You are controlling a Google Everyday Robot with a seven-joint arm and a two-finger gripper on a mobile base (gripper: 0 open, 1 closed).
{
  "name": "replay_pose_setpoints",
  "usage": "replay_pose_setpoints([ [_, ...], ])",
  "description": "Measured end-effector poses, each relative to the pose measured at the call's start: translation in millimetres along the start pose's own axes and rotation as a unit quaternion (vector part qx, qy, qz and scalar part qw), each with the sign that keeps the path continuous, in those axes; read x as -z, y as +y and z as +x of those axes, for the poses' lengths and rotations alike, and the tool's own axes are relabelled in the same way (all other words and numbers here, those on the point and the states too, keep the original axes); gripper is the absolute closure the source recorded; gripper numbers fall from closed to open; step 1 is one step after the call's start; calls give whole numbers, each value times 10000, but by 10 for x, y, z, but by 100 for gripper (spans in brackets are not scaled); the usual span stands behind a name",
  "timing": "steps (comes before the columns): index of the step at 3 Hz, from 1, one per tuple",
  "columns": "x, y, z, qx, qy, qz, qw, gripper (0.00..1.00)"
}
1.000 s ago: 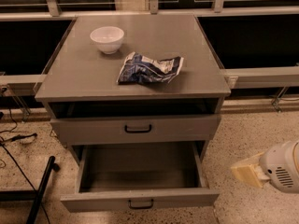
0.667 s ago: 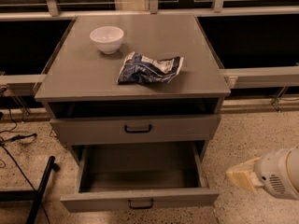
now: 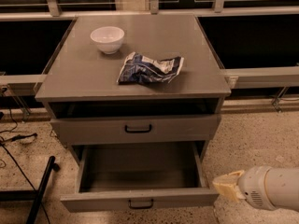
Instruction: Close middle drawer
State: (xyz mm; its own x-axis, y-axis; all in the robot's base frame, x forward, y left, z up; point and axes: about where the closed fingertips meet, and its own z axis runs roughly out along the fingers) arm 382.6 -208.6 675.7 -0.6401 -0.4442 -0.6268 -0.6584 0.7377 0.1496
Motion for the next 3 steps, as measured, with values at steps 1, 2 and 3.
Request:
replay_pose_setpoints([
  [1, -597, -43, 343, -100, -25, -354, 9993, 100],
  [2, -598, -43, 343, -99, -25, -354, 9993, 100],
  [3, -840, -53, 484, 87, 6, -389, 9992, 100],
])
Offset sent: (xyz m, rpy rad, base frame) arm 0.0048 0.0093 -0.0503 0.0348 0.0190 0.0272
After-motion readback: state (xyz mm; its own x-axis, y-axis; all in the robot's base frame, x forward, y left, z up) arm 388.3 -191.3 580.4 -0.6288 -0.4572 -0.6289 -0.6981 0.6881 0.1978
